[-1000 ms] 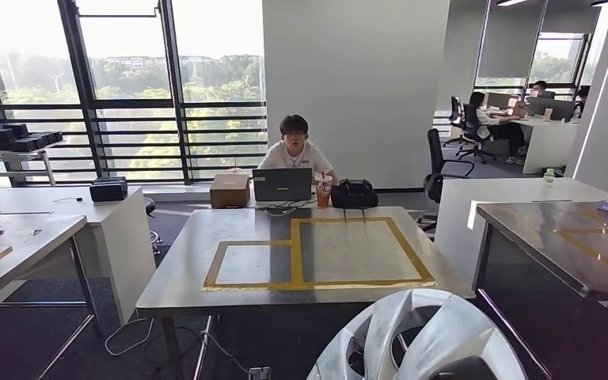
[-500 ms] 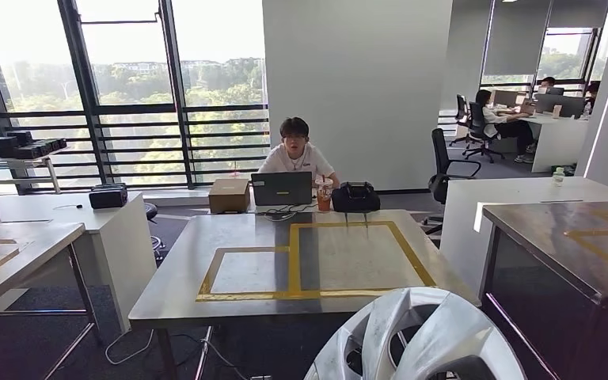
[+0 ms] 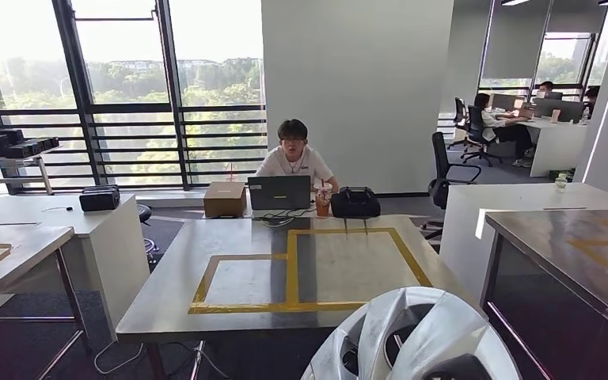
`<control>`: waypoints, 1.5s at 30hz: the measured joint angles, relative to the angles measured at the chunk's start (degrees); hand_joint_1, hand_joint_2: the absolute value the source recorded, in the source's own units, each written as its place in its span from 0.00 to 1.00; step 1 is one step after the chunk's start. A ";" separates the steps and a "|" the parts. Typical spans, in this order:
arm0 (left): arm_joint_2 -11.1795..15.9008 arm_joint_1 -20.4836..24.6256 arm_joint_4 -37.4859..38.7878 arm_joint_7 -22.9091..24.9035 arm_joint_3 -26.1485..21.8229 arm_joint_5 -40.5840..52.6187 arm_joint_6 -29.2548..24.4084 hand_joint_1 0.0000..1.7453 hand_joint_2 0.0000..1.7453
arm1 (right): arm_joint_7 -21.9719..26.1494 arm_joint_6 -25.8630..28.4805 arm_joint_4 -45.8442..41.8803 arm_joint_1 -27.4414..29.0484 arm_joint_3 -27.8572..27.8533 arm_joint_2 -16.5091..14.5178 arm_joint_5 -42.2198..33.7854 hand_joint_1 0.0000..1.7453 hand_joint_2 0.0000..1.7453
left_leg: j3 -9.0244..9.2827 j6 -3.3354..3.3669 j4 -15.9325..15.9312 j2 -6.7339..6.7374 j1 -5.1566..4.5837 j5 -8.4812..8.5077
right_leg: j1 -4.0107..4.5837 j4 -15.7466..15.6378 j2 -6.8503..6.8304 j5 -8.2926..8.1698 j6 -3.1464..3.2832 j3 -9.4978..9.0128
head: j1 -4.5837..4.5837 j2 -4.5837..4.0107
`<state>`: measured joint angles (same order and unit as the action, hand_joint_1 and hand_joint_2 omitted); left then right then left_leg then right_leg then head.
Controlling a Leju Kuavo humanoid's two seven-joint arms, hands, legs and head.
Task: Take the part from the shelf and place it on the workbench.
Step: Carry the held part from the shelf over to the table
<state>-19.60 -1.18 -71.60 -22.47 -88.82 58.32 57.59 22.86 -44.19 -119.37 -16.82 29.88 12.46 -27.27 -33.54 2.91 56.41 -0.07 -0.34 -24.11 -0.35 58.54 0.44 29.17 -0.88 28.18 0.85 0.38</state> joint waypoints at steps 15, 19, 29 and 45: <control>-0.15 0.17 -0.01 -0.10 0.01 0.54 -0.70 0.00 1.00 | -0.21 0.13 -0.03 0.32 -0.15 -0.02 0.15 1.00 1.00 | 4.08 -2.71 1.86 -0.17 0.60 -4.86 | -1.01 -1.10 -0.50 -4.77 0.76 6.28 | -0.32 0.00; -0.14 0.27 0.02 -0.05 0.00 0.38 -0.87 0.00 1.00 | -0.34 0.13 -0.04 0.32 -0.14 -0.31 0.13 1.00 1.00 | -4.09 -3.73 14.86 -0.02 0.96 -9.09 | -0.87 -1.18 -0.30 -3.59 1.81 4.89 | -0.12 -0.01; 0.20 0.03 -0.41 0.78 0.00 -0.72 -0.98 0.00 1.00 | -0.98 0.17 0.02 0.39 -0.04 -1.02 -0.43 1.00 1.00 | -1.35 1.07 0.46 -0.17 -1.12 -0.10 | 0.52 -1.10 0.07 -1.10 0.81 0.82 | -0.02 -0.01; -0.15 0.09 -0.04 0.89 0.01 -0.62 -1.32 0.00 1.00 | -1.88 0.14 0.17 0.16 0.08 -1.12 -0.66 1.00 1.00 | 3.83 -1.72 1.12 -0.44 -0.10 -4.14 | -1.02 -1.31 -0.44 -4.83 0.51 6.04 | -0.26 0.02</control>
<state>-19.75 -1.10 -71.64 -21.58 -88.80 57.70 56.27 20.98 -44.06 -119.20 -16.66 29.96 11.34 -27.93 -29.71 1.18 57.53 -0.50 -0.44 -28.25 -1.37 57.23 0.01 24.35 -0.37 34.23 0.59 0.40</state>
